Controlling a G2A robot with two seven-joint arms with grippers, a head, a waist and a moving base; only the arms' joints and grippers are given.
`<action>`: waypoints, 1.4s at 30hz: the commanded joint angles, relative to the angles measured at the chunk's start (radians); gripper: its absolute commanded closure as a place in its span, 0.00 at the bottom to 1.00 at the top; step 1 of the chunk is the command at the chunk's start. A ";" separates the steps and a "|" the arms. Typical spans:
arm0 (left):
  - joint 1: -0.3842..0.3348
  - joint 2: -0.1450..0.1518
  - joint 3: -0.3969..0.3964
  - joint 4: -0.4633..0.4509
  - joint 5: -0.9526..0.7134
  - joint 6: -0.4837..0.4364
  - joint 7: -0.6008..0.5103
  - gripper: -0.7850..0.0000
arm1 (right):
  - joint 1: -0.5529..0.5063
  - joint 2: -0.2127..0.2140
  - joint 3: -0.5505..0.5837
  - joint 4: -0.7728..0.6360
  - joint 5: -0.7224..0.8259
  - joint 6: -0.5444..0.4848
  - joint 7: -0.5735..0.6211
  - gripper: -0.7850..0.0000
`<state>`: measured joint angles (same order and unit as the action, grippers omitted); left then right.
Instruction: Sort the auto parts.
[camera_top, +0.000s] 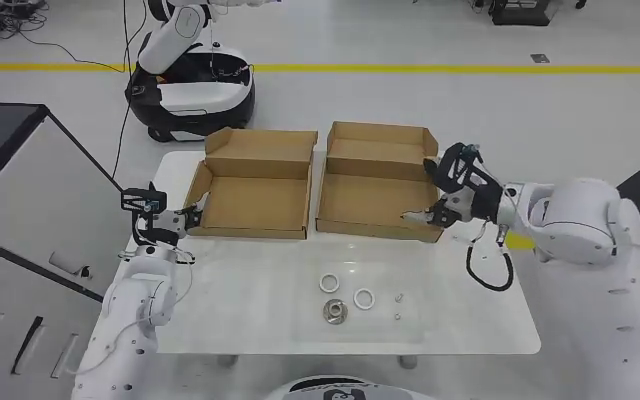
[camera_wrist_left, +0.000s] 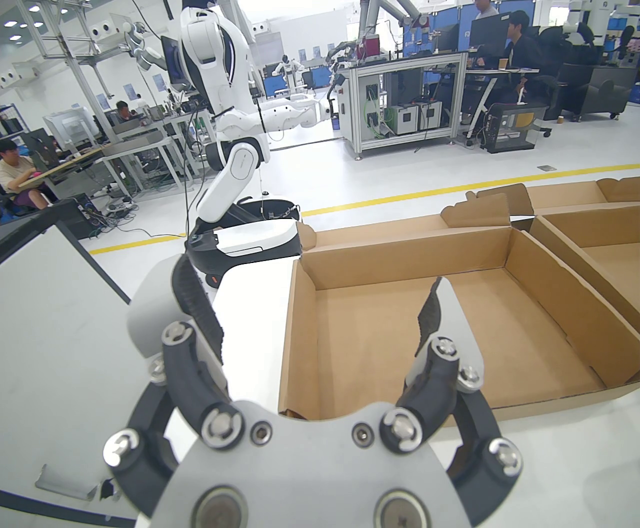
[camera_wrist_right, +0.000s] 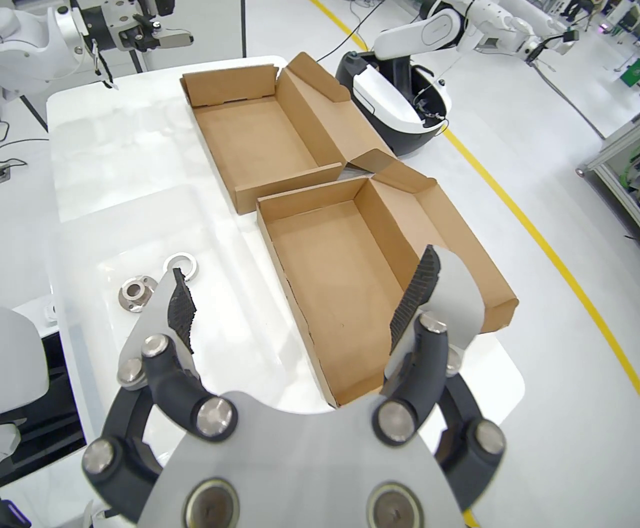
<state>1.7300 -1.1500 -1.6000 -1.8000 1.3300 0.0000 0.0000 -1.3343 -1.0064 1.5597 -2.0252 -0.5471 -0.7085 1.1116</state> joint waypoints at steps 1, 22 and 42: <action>0.000 0.000 0.000 0.000 0.000 0.000 0.000 0.00 | 0.019 0.021 -0.034 -0.006 0.010 0.014 0.014 0.00; 0.000 0.000 0.000 0.000 0.000 0.000 0.000 0.00 | 0.322 0.289 -0.466 -0.068 0.203 0.153 0.153 0.00; 0.000 0.000 0.000 0.000 0.000 0.000 0.000 0.00 | 0.728 0.415 -1.027 -0.044 0.267 0.147 0.148 0.00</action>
<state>1.7300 -1.1500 -1.6000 -1.8000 1.3300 0.0000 0.0000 -0.6220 -0.5936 0.5547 -2.0708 -0.2833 -0.5607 1.2597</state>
